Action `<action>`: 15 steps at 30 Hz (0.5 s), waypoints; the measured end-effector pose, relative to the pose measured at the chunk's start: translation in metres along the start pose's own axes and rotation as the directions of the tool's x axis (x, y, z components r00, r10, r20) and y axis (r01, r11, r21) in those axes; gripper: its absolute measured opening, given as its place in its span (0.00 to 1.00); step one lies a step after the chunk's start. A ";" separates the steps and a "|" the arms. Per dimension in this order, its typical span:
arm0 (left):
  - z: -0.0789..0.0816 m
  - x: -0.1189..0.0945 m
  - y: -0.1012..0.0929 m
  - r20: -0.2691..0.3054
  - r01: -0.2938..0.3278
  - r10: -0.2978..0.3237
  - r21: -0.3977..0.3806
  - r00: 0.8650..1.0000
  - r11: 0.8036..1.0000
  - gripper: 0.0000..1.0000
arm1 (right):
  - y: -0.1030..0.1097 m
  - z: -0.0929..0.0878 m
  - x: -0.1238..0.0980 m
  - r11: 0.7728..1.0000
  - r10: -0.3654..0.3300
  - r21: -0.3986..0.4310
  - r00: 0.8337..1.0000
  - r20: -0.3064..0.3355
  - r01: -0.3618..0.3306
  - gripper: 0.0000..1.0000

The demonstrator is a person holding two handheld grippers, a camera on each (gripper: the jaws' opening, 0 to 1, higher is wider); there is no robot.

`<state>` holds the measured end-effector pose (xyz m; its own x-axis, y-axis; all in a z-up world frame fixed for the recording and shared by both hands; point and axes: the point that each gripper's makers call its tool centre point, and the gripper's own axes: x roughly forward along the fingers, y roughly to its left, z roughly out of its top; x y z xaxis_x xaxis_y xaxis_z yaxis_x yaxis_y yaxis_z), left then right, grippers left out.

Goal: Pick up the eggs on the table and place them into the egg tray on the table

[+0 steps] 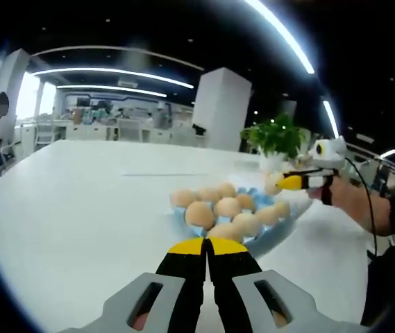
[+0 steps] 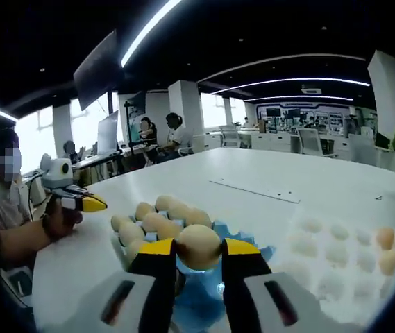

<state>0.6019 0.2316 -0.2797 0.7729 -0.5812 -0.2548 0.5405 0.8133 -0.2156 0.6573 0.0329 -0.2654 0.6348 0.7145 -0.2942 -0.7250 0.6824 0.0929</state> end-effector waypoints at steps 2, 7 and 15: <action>0.001 0.000 0.003 0.001 0.002 -0.002 -0.004 1.000 1.000 0.01 | 0.004 -0.003 0.004 1.000 0.019 -0.006 1.000 -0.025 -0.019 0.26; 0.002 0.001 0.009 0.007 0.008 -0.008 -0.022 1.000 1.000 0.01 | 0.008 -0.010 0.012 0.997 0.039 -0.059 0.992 -0.117 -0.047 0.26; -0.001 0.003 0.009 -0.011 -0.003 0.003 0.007 1.000 1.000 0.01 | 0.009 -0.018 0.022 0.994 0.060 -0.072 0.975 -0.215 -0.077 0.27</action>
<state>0.6082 0.2371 -0.2832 0.7709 -0.5791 -0.2654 0.5406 0.8151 -0.2081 0.6604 0.0520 -0.2881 0.5182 0.7041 -0.4854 -0.7888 0.6129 0.0469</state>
